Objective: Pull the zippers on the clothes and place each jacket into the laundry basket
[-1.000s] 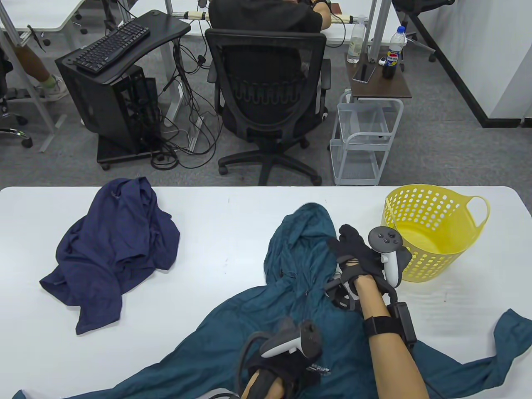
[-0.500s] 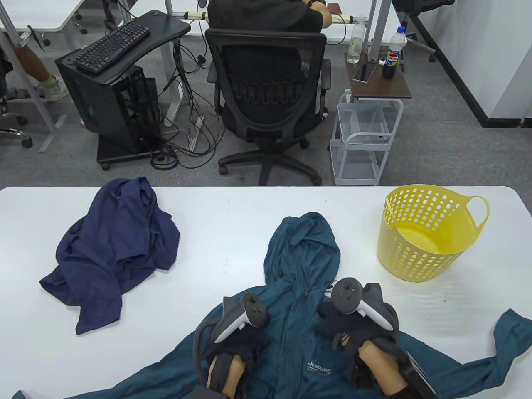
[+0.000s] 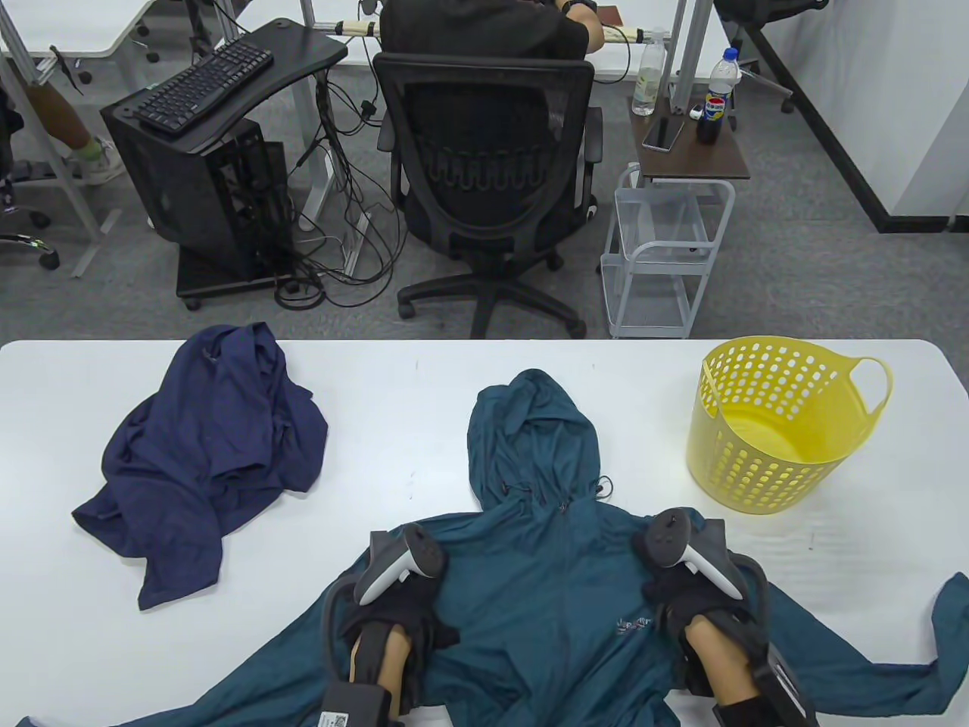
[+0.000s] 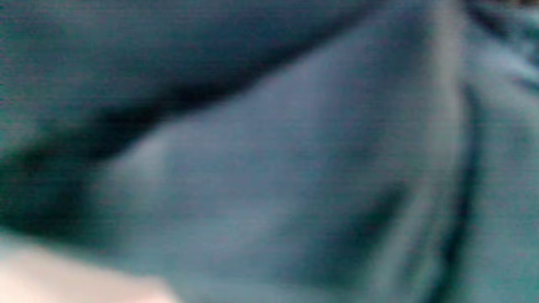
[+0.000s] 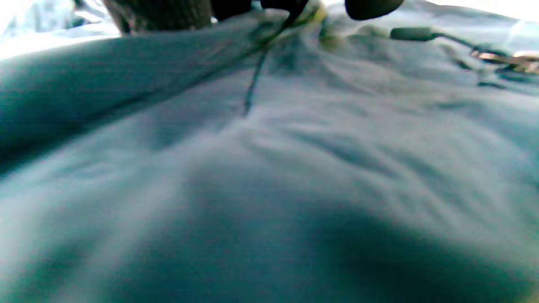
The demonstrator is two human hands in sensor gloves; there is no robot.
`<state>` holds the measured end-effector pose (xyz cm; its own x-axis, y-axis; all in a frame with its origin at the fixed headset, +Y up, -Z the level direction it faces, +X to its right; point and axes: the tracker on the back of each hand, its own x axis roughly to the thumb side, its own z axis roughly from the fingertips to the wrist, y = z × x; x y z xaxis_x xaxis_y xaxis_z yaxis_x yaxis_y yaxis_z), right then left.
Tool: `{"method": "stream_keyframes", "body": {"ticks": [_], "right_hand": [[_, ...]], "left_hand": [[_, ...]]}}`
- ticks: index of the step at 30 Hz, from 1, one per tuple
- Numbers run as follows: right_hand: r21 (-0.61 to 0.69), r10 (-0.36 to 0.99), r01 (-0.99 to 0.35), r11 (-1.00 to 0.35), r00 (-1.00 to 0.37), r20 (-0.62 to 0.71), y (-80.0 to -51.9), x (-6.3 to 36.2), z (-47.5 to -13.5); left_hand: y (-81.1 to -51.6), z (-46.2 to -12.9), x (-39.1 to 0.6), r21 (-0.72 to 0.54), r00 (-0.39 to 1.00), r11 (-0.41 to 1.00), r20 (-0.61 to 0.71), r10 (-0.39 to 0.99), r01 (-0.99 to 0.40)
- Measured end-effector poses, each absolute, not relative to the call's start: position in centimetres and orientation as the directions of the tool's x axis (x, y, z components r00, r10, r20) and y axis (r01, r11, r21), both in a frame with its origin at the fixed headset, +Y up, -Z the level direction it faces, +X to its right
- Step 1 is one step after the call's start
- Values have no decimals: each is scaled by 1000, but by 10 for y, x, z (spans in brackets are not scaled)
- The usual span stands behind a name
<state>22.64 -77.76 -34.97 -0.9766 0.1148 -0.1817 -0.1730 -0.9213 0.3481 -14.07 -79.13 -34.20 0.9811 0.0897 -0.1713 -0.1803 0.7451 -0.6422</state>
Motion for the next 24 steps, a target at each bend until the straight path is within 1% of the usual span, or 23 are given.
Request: {"method": "stream_keyframes", "body": {"ticks": [3,4,5,6,8,9,11,13,14,15,16,17,19,20,21,22,24], "right_hand": [[246,99,-135,-960,-983,-152,-773,226,-350],[214,101,-129,-968,-985,-139,-767,226,-347],[192,114,-138,-972,-985,-127,-762,226,-344],[151,160,-174,-973,-982,-101,-752,224,-338],[105,218,-221,-970,-975,-34,-735,219,-326],[127,250,-246,-961,-968,22,-724,211,-314],[191,286,-266,-945,-954,86,-718,200,-301],[288,307,-253,-924,-938,162,-720,185,-288],[356,306,-221,-908,-931,201,-723,175,-282],[422,294,-178,-889,-928,229,-729,166,-277],[470,278,-139,-872,-930,241,-735,160,-274],[518,246,-90,-851,-939,240,-744,154,-273],[553,192,-35,-832,-954,229,-759,150,-274],[559,172,-14,-829,-958,231,-761,149,-275],[550,170,-14,-835,-957,233,-763,151,-277],[559,173,-25,-829,-962,213,-766,155,-280],[594,200,-54,-802,-963,183,-771,163,-286]], "left_hand": [[-784,-342,-140,-430,971,895,-241,10,-116],[-780,-341,-138,-390,975,918,-223,-21,-70],[-777,-340,-137,-386,977,921,-210,-40,-46],[-769,-337,-135,-370,979,928,-199,-43,-35],[-753,-331,-132,-321,982,945,-187,1,-62],[-741,-326,-128,-290,985,953,-168,37,-85],[-722,-316,-120,-275,991,957,-122,57,-89],[-711,-308,-109,-318,998,947,-43,45,-57],[-712,-304,-101,-400,999,916,14,51,-41],[-718,-300,-91,-521,997,853,53,54,-19],[-726,-296,-84,-584,997,811,78,27,23],[-737,-295,-77,-607,994,793,106,6,60],[-751,-297,-68,-644,992,757,123,-39,110],[-748,-295,-68,-651,991,752,127,-30,106],[-748,-295,-67,-631,991,772,134,1,84],[-752,-296,-67,-637,992,765,128,-17,96],[-764,-301,-70,-683,992,723,119,-34,107]]}}
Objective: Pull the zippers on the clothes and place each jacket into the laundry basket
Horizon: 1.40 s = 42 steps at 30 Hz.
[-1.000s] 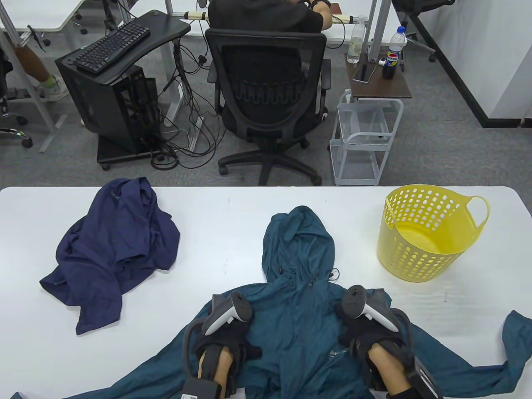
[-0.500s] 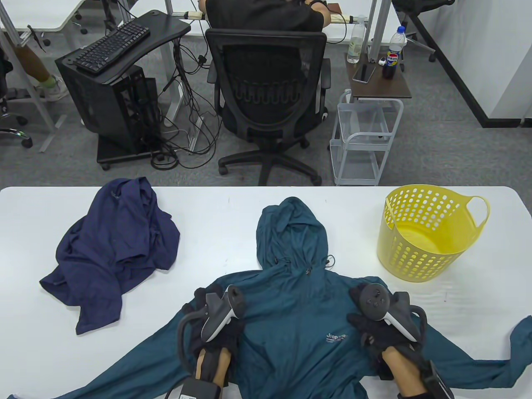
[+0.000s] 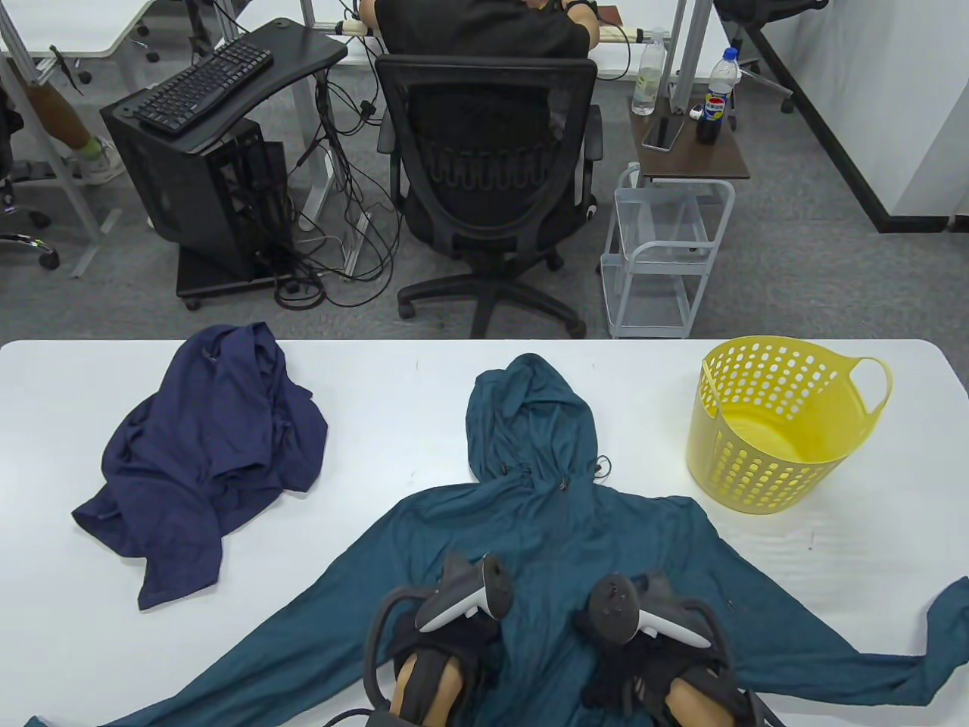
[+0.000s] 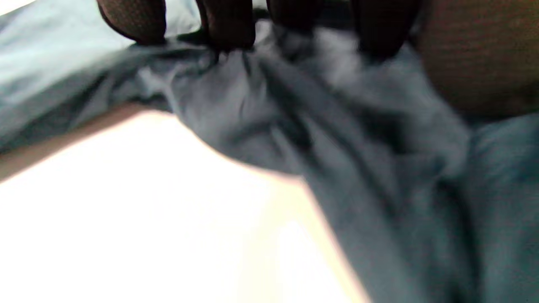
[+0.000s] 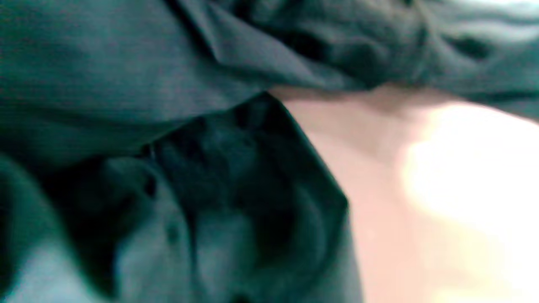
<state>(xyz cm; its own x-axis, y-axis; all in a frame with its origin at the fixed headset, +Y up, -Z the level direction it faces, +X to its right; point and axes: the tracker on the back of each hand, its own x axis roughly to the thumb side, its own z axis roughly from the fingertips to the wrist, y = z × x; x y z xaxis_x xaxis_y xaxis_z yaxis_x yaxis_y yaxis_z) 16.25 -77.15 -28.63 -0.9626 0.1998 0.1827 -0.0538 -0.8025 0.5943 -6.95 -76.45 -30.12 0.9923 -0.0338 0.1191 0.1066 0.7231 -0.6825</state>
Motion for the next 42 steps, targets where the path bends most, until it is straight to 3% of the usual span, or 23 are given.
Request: {"method": "stream_keyframes", "body": {"ticks": [7,12,17,20,23,26,28,29,32,34,36,42], "right_hand": [[550,152,-90,-830,-986,68,-777,198,-310],[471,109,-121,-874,-993,-53,-778,236,-325],[363,116,-161,-918,-983,-142,-778,257,-330],[270,90,-125,-955,-986,-138,-773,257,-328],[212,105,-122,-970,-990,-92,-759,249,-321],[161,203,-192,-968,-978,52,-735,227,-304],[208,255,-214,-954,-947,197,-726,204,-291],[271,283,-207,-940,-916,284,-726,189,-284],[474,353,-125,-872,-831,430,-741,152,-271],[519,313,-56,-853,-850,423,-756,140,-270],[479,206,24,-877,-884,420,-764,137,-275],[345,142,-35,-938,-946,291,-769,150,-296]], "left_hand": [[-786,-321,-84,-695,999,718,39,-29,48],[-780,-331,-104,-527,997,849,-50,-62,26],[-774,-336,-116,-295,975,950,-159,-152,100],[-771,-336,-115,-247,969,960,-173,-174,129],[-759,-331,-109,-242,976,962,-144,-165,127],[-732,-318,-98,-255,993,965,-78,-88,65],[-719,-308,-88,-279,999,960,22,-33,38],[-716,-301,-79,-348,992,937,122,20,24],[-720,-287,-56,-451,961,892,259,97,32],[-725,-284,-44,-491,945,870,302,125,42],[-730,-281,-34,-504,933,862,333,134,56],[-732,-273,-16,-524,883,850,421,206,52]]}}
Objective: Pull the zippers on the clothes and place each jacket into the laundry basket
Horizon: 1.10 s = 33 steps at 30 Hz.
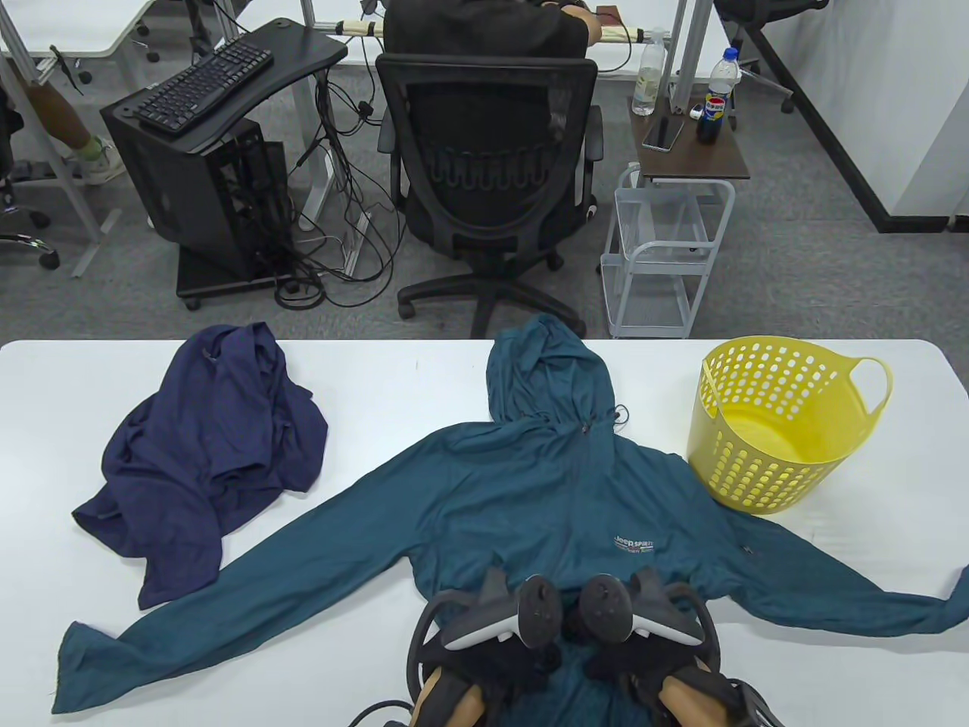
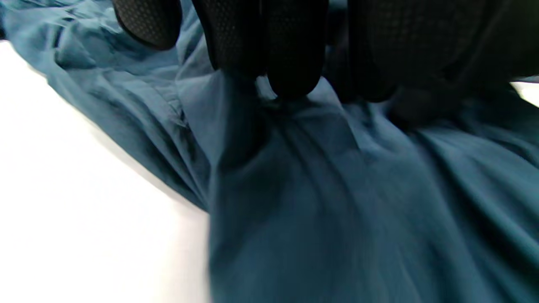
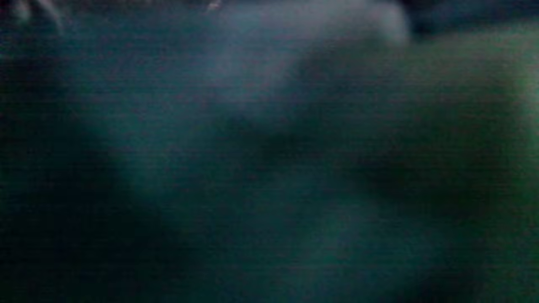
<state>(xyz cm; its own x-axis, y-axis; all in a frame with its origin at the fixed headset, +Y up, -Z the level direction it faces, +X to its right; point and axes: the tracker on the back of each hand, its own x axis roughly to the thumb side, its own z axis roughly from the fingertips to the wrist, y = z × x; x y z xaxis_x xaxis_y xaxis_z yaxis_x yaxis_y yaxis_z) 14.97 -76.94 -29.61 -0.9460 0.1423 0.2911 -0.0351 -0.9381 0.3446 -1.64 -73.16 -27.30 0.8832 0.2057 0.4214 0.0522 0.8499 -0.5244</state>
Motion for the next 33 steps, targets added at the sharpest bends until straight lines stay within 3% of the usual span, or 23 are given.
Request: {"method": "stream_keyframes", "body": {"ticks": [7,11,13,15,19,22,26,29,33], "right_hand": [[210,97,-74,-975,-990,99,-774,177,-314],[180,129,-105,-978,-983,131,-766,182,-308],[105,172,-155,-982,-969,175,-752,181,-299],[117,264,-239,-964,-916,304,-734,172,-283],[325,380,-237,-916,-773,508,-728,139,-258],[386,333,-125,-914,-775,538,-740,111,-244],[281,150,18,-959,-812,564,-753,91,-238],[312,198,-20,-950,-812,549,-755,91,-240],[280,252,-130,-951,-852,459,-755,103,-250]], "left_hand": [[-758,-269,-6,-678,874,722,426,232,139],[-773,-276,-5,-657,910,718,407,81,230],[-777,-283,-9,-665,920,720,379,99,197],[-781,-292,-18,-663,932,732,344,114,155],[-788,-304,-37,-652,938,755,299,173,69],[-791,-311,-48,-637,943,771,271,195,24],[-793,-313,-55,-635,939,772,259,225,-10],[-789,-314,-58,-618,932,783,243,268,-64],[-763,-314,-68,-505,895,813,156,417,-291]]}}
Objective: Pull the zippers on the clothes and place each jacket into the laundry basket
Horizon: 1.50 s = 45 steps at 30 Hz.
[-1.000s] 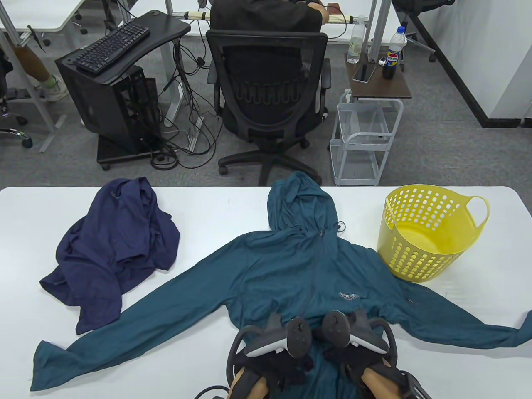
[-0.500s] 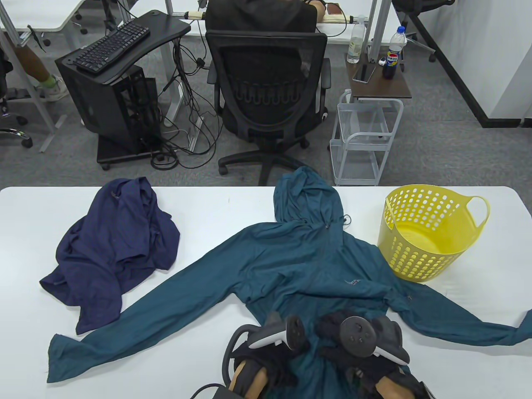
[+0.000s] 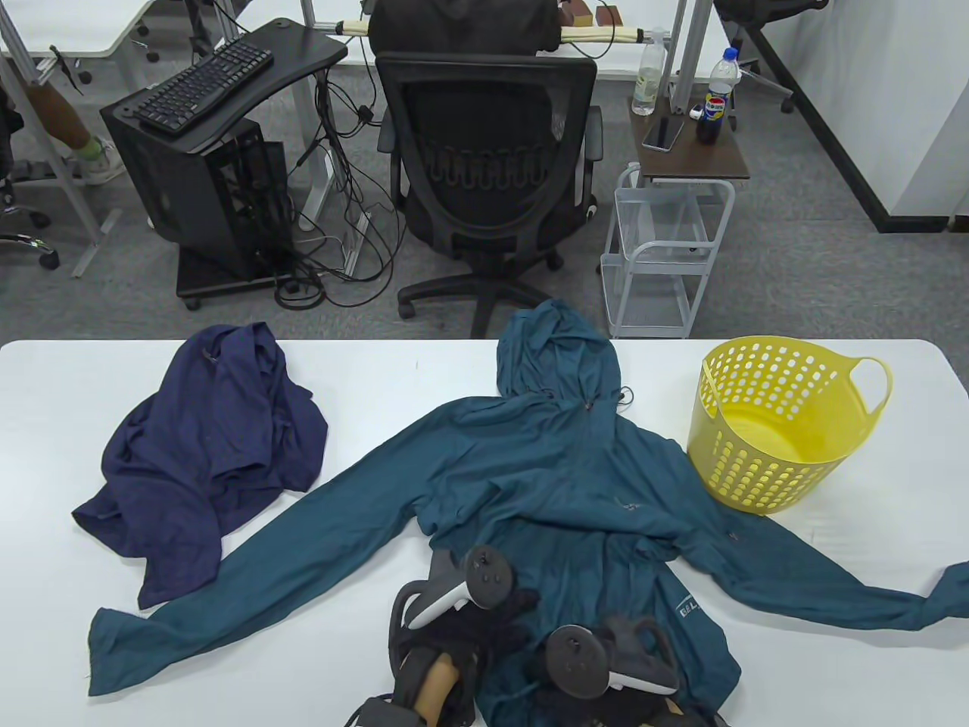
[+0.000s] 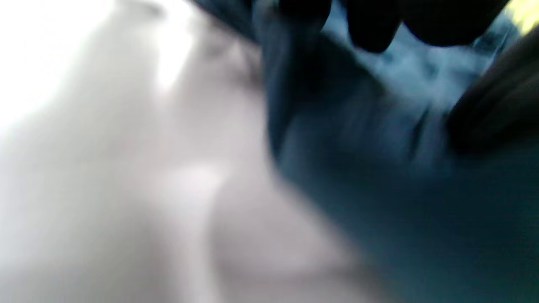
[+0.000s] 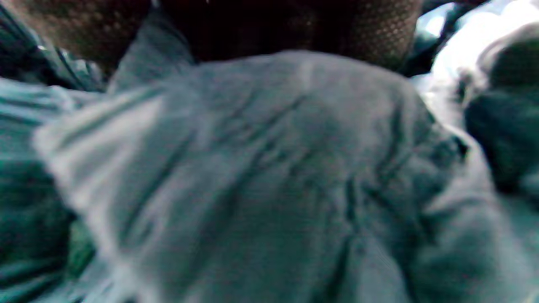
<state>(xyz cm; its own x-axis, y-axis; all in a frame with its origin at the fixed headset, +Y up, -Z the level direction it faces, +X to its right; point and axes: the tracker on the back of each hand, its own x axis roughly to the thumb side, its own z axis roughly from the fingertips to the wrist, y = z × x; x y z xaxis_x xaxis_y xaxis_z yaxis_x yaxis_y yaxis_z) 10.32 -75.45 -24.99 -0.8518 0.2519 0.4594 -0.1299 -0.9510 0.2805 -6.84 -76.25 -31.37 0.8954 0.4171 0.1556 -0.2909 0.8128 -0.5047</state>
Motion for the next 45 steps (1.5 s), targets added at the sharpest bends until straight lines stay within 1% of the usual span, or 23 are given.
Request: {"method": "stream_keyframes", "body": {"ticks": [2,4,5,6,7,10,12,13,15,17,20,21,24,25,28,30,35,37,38,40,43,45], "right_hand": [[271,301,-204,-941,-872,386,-753,113,-256],[233,339,-273,-933,-882,326,-751,122,-262],[206,358,-307,-929,-886,294,-749,128,-265],[192,372,-329,-925,-887,273,-748,132,-267],[177,392,-356,-917,-887,243,-746,138,-270],[137,457,-438,-888,-872,175,-743,155,-276],[145,503,-483,-863,-848,165,-741,164,-279],[148,517,-497,-855,-841,161,-741,167,-280],[128,512,-497,-858,-846,149,-739,173,-281],[97,482,-473,-876,-864,146,-735,179,-281],[34,431,-431,-902,-889,155,-728,182,-280],[-6,386,-391,-920,-909,158,-724,181,-278],[-97,301,-316,-944,-942,147,-714,185,-276],[-119,299,-316,-941,-944,140,-712,188,-276],[-164,338,-352,-921,-935,109,-705,202,-278],[-187,352,-362,-913,-932,84,-702,212,-279],[-246,385,-378,-892,-923,24,-695,240,-282],[-274,408,-388,-880,-913,-14,-692,257,-283],[-267,426,-407,-873,-905,-15,-692,263,-283],[-263,469,-449,-854,-883,-14,-691,275,-284],[-269,467,-445,-854,-884,-19,-687,291,-284],[-271,496,-476,-837,-868,-8,-685,302,-283]], "left_hand": [[-742,-307,-74,-421,844,798,124,522,-432],[-728,-299,-73,-416,789,756,132,600,-505],[-721,-294,-69,-427,779,747,140,611,-509],[-718,-290,-65,-433,788,756,149,598,-492],[-716,-285,-58,-433,817,786,169,552,-442],[-719,-276,-36,-407,920,886,214,329,-222],[-724,-275,-26,-400,948,904,201,248,-152],[-726,-275,-24,-392,956,910,187,226,-139],[-727,-276,-23,-387,974,918,164,158,-84],[-724,-279,-31,-335,988,939,108,115,-72],[-718,-282,-43,-289,989,950,52,135,-115],[-715,-283,-48,-268,990,955,31,139,-126],[-707,-284,-60,-196,996,976,-6,93,-92],[-705,-285,-66,-179,995,979,-23,94,-97],[-698,-288,-83,-147,986,975,-65,156,-164],[-693,-288,-93,-114,984,980,-90,156,-166],[-677,-286,-124,-21,964,974,-150,221,-226],[-669,-284,-144,35,953,970,-182,242,-240],[-667,-283,-151,38,949,967,-183,256,-253],[-664,-281,-167,20,931,945,-170,324,-326],[-659,-277,-189,21,908,927,-190,372,-375],[-656,-272,-206,20,882,901,-196,429,-434]]}}
